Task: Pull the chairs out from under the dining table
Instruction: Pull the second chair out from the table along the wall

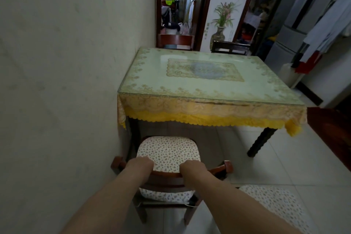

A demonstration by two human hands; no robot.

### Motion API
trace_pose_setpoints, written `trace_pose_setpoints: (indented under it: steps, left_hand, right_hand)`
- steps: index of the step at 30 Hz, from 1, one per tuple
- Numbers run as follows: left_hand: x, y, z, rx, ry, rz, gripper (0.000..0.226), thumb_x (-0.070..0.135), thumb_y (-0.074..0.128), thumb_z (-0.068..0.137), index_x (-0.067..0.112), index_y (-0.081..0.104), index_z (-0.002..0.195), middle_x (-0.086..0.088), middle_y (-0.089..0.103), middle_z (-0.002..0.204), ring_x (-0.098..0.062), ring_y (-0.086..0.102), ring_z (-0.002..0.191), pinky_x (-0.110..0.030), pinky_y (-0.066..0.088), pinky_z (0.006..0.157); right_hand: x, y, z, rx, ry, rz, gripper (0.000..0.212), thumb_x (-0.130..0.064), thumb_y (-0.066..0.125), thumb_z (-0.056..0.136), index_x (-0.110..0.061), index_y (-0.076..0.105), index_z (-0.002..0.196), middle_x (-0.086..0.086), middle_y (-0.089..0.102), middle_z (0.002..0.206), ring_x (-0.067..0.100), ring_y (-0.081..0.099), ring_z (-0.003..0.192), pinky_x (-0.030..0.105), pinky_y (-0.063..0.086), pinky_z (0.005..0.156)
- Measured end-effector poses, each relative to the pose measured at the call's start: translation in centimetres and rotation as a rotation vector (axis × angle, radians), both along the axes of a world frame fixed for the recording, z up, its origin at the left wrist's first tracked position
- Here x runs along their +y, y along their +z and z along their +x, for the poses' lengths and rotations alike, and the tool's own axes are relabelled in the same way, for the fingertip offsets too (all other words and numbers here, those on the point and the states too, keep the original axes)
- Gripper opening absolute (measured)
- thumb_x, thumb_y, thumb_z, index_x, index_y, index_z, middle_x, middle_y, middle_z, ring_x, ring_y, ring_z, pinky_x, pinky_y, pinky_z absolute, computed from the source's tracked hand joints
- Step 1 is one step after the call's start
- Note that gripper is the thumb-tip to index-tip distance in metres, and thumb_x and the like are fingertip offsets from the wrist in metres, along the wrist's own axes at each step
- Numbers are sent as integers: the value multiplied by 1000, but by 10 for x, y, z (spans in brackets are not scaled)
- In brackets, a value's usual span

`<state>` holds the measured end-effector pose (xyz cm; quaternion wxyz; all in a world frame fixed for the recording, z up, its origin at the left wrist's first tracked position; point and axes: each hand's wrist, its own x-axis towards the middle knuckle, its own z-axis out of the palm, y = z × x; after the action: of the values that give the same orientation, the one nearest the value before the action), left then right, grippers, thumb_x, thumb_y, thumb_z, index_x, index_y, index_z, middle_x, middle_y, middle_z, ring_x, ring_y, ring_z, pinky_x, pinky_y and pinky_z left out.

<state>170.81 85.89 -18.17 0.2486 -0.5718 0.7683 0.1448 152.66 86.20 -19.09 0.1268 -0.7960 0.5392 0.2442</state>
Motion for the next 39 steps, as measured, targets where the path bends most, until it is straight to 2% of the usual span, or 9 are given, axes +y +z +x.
trace_pose_setpoints:
  steps: [3,5,10,18,25,29,39]
  left_hand:
    - [30,5,-6,-5,14,34,34,7,49,94,11,53,128,-13,49,137,-30,50,123,-42,44,101]
    - [50,10,-10,-15,10,46,38,8,50,94,11,50,132,-13,47,141,-30,48,126,-42,42,103]
    - [100,17,-19,-36,-9,67,42,9,40,99,8,45,140,-16,39,148,-32,42,133,-42,38,108]
    - [178,9,-17,-24,10,14,39,5,45,95,8,50,134,-12,46,141,-28,48,126,-37,42,101]
    - [241,8,-12,-36,-14,8,34,6,48,94,9,54,127,-11,52,135,-28,53,121,-37,44,99]
    - [273,6,-8,-37,-16,5,34,4,49,93,8,54,126,-11,52,133,-28,54,119,-37,45,97]
    - [335,9,1,-36,-7,39,40,7,48,96,6,47,135,-14,46,142,-28,48,128,-37,40,102]
  right_hand:
    - [28,1,-4,0,6,11,24,-5,61,86,-5,62,111,9,47,86,30,53,82,38,42,67]
    - [46,1,-7,2,10,16,25,-5,61,86,-5,62,111,12,52,92,30,53,82,38,43,67]
    - [94,-2,-14,3,26,4,26,-8,59,89,-6,61,116,16,60,109,33,59,97,38,45,72]
    - [166,-4,-14,20,31,13,27,-11,61,90,-6,59,116,14,58,106,33,59,99,37,43,71]
    - [233,-2,-10,12,-4,-16,29,-11,65,87,-7,61,115,14,61,112,32,59,101,38,48,77]
    - [271,-5,-5,7,-36,-37,32,-11,66,85,-8,62,116,13,61,114,32,60,104,36,45,77]
    - [337,-8,6,-14,-20,-52,28,-10,61,88,-4,64,116,15,62,114,34,60,106,40,49,87]
